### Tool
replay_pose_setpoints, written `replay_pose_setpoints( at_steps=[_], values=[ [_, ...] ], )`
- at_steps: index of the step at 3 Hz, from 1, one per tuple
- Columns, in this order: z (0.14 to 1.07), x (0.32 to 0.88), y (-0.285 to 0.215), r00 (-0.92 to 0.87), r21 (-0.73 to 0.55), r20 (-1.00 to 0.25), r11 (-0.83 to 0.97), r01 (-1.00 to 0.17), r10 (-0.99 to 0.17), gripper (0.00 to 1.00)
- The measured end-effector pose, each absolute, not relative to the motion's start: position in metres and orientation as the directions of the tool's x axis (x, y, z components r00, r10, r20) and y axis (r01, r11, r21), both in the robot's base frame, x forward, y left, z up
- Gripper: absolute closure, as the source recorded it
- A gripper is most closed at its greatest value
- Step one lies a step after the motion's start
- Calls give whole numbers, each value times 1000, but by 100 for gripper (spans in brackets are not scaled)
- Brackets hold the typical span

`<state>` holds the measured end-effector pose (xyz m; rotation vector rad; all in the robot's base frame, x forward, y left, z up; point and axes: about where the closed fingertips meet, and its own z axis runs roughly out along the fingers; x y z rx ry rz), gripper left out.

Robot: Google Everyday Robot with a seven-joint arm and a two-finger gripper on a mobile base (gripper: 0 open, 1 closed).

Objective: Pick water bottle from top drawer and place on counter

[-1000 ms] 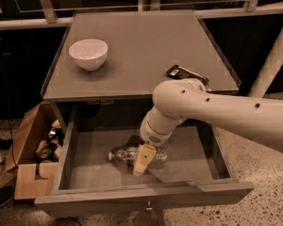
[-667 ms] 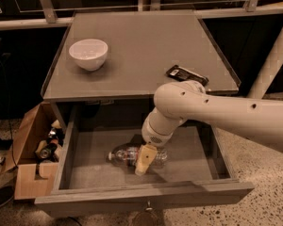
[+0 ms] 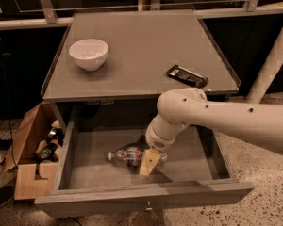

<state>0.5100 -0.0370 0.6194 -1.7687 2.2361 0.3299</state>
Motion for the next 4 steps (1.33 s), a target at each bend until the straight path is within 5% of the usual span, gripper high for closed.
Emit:
replay_pose_setpoints(
  at_steps=[4],
  values=[
    [619, 510, -37, -218, 11, -348, 228, -974, -912, 99]
  ],
)
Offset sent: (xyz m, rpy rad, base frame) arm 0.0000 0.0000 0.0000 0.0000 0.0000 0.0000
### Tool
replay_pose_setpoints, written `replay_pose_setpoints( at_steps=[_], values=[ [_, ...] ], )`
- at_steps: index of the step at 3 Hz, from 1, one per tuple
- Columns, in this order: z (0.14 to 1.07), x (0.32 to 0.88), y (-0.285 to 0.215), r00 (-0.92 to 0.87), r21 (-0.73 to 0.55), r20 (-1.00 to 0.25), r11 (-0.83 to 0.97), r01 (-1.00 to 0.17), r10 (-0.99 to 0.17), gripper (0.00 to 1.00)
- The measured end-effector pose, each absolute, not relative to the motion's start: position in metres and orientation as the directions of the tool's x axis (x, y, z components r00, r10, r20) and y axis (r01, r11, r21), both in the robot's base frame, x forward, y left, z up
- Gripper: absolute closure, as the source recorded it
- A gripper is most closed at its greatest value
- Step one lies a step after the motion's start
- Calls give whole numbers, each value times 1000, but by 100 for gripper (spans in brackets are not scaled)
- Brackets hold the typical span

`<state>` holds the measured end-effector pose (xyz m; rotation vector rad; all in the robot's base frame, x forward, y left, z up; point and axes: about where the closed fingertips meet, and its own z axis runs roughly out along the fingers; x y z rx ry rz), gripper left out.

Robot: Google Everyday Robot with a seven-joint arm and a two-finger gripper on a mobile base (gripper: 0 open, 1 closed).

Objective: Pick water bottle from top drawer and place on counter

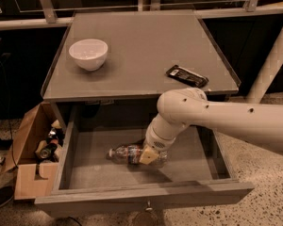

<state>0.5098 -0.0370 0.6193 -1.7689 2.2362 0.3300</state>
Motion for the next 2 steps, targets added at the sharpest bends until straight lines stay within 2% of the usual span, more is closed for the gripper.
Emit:
replay_pose_setpoints(
  at_steps=[2],
  values=[
    [659, 481, -60, -286, -29, -362, 317, -948, -887, 100]
  ],
)
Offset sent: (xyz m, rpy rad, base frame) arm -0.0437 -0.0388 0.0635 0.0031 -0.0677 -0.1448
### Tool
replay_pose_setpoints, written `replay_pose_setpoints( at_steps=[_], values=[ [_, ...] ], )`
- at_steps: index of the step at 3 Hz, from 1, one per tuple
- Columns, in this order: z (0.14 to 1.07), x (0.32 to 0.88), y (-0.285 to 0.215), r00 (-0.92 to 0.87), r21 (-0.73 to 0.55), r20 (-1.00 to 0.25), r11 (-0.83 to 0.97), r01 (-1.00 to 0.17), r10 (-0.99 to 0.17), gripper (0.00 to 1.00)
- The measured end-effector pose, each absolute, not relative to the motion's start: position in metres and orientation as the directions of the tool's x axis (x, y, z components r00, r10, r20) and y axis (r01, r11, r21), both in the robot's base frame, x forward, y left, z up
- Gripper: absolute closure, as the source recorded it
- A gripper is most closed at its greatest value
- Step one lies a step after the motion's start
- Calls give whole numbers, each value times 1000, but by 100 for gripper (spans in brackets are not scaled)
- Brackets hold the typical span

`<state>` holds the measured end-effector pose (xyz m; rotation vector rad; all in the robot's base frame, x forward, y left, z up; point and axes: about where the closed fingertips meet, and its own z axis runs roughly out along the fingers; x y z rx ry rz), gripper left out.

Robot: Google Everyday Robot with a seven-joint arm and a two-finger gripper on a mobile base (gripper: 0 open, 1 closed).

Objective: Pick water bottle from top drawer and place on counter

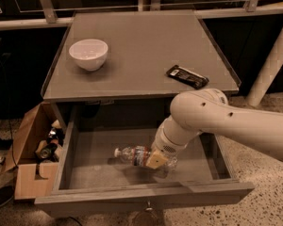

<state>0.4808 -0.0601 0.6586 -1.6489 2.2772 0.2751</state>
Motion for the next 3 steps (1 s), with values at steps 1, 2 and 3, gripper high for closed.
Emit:
replay_pose_setpoints(
  at_steps=[1, 2, 3],
  values=[
    [692, 473, -71, -284, -93, -372, 339, -936, -884, 100],
    [696, 473, -71, -282, -100, -372, 340, -935, -884, 100],
    [719, 486, -67, -267, -128, -352, 328, -936, -897, 100]
  ],
)
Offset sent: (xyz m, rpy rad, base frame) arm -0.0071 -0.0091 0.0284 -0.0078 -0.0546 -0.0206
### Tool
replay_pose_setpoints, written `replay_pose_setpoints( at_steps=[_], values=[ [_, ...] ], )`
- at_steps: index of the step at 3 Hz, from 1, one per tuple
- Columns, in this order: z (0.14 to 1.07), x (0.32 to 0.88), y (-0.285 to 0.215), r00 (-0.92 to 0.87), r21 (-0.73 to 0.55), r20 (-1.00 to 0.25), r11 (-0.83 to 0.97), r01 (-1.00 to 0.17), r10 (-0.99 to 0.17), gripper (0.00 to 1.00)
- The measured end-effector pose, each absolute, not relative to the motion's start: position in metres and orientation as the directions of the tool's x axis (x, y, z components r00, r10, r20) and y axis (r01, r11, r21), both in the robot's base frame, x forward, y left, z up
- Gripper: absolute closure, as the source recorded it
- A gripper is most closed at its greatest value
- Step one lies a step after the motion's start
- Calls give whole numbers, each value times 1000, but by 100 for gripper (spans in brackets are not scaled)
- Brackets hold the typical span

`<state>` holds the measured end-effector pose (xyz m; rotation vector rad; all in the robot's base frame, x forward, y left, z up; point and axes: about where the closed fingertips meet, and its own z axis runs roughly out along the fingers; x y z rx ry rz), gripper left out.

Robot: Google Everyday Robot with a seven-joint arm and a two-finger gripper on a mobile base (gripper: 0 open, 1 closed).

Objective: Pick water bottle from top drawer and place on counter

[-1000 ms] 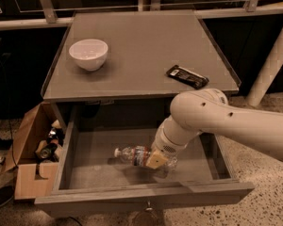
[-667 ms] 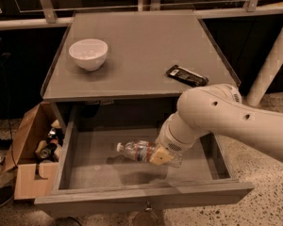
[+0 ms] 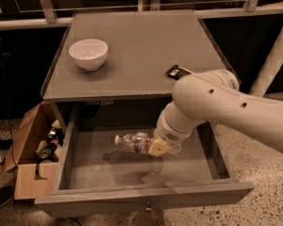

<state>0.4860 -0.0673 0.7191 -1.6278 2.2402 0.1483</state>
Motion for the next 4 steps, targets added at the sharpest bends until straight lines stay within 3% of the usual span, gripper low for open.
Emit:
replay_pose_setpoints(
  at_steps=[2, 4],
  values=[
    [801, 521, -77, -245, -221, -339, 330, -918, -908, 100],
    [818, 521, -73, -232, -229, -344, 321, -919, -910, 100]
  ],
)
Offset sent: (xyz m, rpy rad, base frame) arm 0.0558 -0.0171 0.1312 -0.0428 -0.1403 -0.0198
